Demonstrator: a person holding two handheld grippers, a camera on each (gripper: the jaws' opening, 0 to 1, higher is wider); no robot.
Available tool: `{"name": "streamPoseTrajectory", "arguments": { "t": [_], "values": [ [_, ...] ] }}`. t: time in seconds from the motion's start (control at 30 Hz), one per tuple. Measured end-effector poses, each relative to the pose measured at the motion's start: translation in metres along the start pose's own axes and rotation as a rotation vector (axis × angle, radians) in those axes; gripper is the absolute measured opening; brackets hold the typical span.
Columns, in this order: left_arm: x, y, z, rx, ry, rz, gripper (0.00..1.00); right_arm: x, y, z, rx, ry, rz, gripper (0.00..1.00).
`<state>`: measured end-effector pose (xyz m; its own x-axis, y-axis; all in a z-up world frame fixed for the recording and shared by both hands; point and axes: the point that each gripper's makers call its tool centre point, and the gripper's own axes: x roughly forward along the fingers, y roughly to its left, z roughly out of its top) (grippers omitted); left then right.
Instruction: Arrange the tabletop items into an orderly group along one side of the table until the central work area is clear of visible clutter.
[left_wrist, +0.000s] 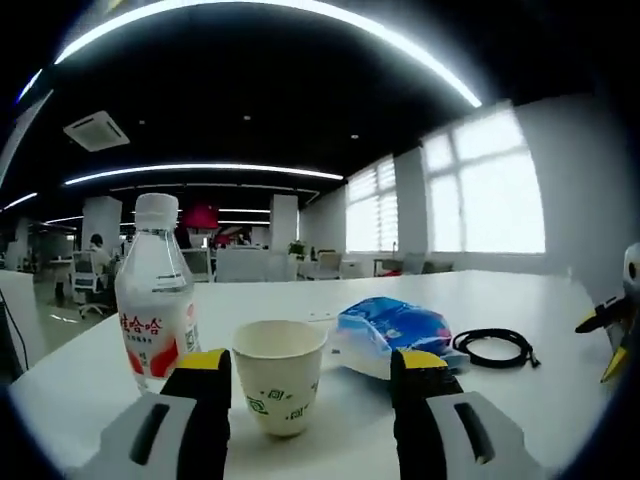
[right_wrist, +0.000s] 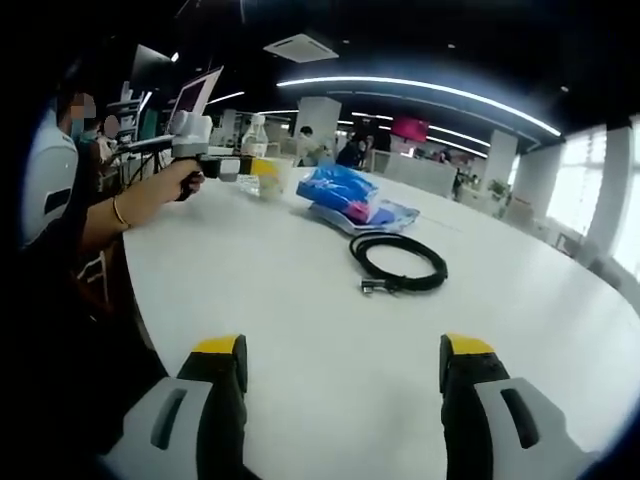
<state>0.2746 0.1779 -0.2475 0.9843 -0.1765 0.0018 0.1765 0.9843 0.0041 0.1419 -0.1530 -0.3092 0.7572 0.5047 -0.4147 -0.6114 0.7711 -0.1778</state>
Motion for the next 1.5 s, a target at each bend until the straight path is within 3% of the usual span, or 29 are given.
{"name": "streamPoseTrajectory", "arguments": {
  "t": [0.1, 0.23, 0.4, 0.47, 0.67, 0.77, 0.97, 1.2, 1.5],
  "values": [
    [-0.006, -0.008, 0.016, 0.072, -0.058, -0.016, 0.64, -0.003, -0.006, 0.005, 0.021, -0.017, -0.016, 0.77],
    [-0.011, -0.017, 0.019, 0.12, -0.059, -0.026, 0.64, -0.005, -0.01, 0.008, 0.025, -0.026, -0.024, 0.77],
    [-0.02, -0.031, 0.028, 0.131, -0.077, -0.056, 0.69, -0.01, -0.015, 0.02, 0.05, -0.085, -0.03, 0.79],
    [-0.022, -0.037, 0.029, 0.13, -0.067, -0.075, 0.7, -0.011, -0.019, 0.033, 0.089, -0.169, -0.041, 0.8],
    [-0.028, -0.055, 0.033, 0.097, -0.049, -0.136, 0.75, -0.017, -0.028, 0.056, 0.154, -0.293, -0.059, 0.96],
    [-0.034, -0.077, 0.039, 0.085, -0.072, -0.221, 0.75, -0.019, -0.031, 0.064, 0.157, -0.331, -0.051, 1.0],
    [-0.039, -0.109, 0.037, 0.129, -0.059, -0.316, 0.82, -0.02, -0.04, 0.068, 0.089, -0.318, -0.071, 1.0],
    [-0.037, -0.14, 0.021, 0.151, -0.005, -0.397, 0.82, -0.013, -0.044, 0.076, -0.003, -0.296, -0.056, 1.0],
    [-0.029, -0.152, 0.012, 0.117, 0.008, -0.452, 0.87, -0.002, -0.048, 0.078, -0.092, -0.278, -0.035, 1.0]
  ]
}}
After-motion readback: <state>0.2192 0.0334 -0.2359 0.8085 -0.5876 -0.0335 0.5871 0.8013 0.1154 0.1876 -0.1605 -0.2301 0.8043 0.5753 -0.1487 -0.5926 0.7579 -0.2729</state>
